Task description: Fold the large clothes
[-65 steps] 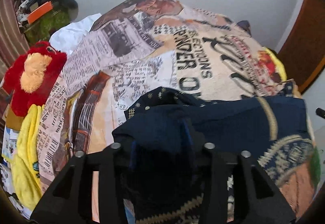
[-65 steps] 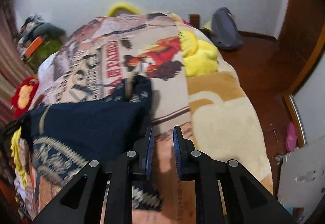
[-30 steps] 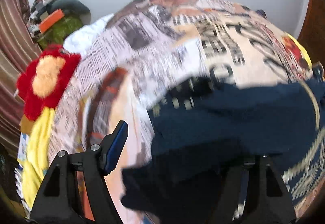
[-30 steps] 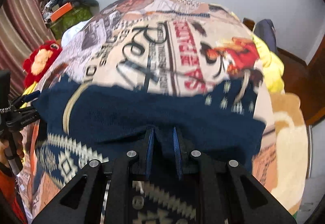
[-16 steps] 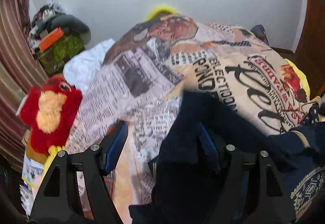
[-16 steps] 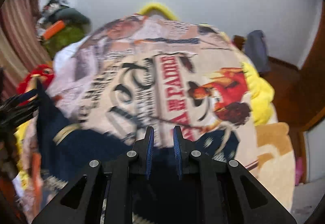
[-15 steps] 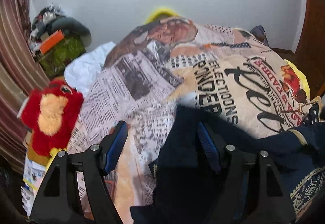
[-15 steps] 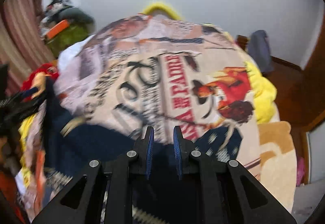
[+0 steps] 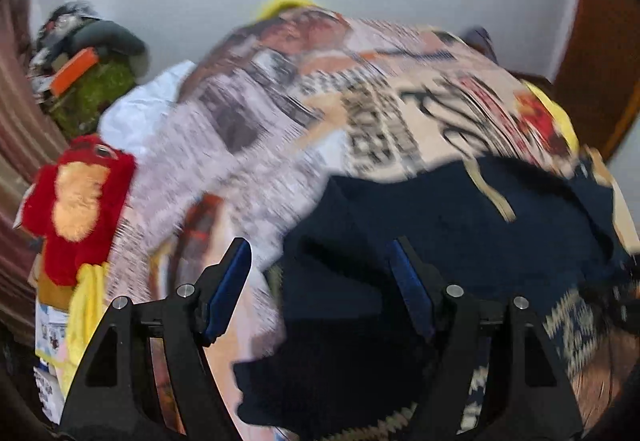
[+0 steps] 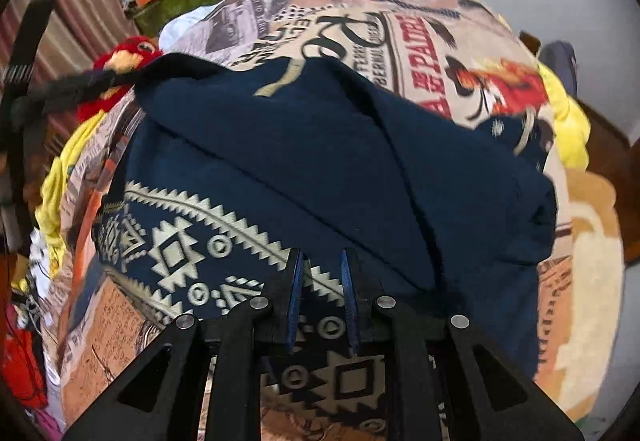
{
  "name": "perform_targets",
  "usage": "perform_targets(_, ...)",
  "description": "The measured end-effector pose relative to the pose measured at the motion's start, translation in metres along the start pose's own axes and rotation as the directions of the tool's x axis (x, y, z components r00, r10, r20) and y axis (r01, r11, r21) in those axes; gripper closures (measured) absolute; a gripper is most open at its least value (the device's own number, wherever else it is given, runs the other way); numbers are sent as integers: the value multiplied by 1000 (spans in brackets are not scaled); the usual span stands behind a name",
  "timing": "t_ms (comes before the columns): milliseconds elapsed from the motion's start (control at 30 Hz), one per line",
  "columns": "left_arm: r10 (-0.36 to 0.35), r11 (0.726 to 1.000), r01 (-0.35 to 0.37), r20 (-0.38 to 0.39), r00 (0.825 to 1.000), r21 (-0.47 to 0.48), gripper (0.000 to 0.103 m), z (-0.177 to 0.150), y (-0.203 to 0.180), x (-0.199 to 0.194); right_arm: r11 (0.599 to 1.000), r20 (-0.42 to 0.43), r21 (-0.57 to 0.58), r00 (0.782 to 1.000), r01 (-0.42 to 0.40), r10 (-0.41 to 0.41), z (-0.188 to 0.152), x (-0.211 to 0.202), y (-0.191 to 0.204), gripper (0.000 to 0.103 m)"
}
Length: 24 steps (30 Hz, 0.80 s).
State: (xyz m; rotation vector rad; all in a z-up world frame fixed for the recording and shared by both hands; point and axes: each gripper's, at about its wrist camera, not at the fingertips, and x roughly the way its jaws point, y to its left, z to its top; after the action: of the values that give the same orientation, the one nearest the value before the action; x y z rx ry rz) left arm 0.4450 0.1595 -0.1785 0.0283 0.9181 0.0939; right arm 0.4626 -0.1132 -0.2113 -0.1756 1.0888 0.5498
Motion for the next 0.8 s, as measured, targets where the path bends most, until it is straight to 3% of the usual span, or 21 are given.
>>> perform_targets(100,-36,998,37,-28,999,60,26,-14,-22,8,998,20,53,999,43,-44,7,4,-17,88)
perform_targets(233,53,993,-51,-10,999,105,20,-16,-44,25,996,16,61,997,71,-72,23,14,-29,89)
perform_targets(367,85,995,-85,9,996,57,17,3,-44,41,987,43,30,987,155,-156,46,16,-28,89)
perform_targets(467,115,993,-116,35,993,15,17,24,-38,42,960,116,-9,954,280,-278,66,12,-22,89)
perform_targets(533,160,987,-160,58,985,7,17,38,-33,41,918,174,-19,905,396,-387,82,7,-21,89)
perform_targets(600,183,983,-183,87,979,-10,17,52,-26,32,895,206,-2,876,447,-437,97,2,-26,89)
perform_targets(667,159,987,-156,115,981,-39,17,59,-18,18,902,209,60,878,429,-431,109,-6,-37,89)
perform_targets(800,22,999,-15,140,990,-50,15,55,-8,-11,963,227,158,941,220,-252,111,-33,-54,88)
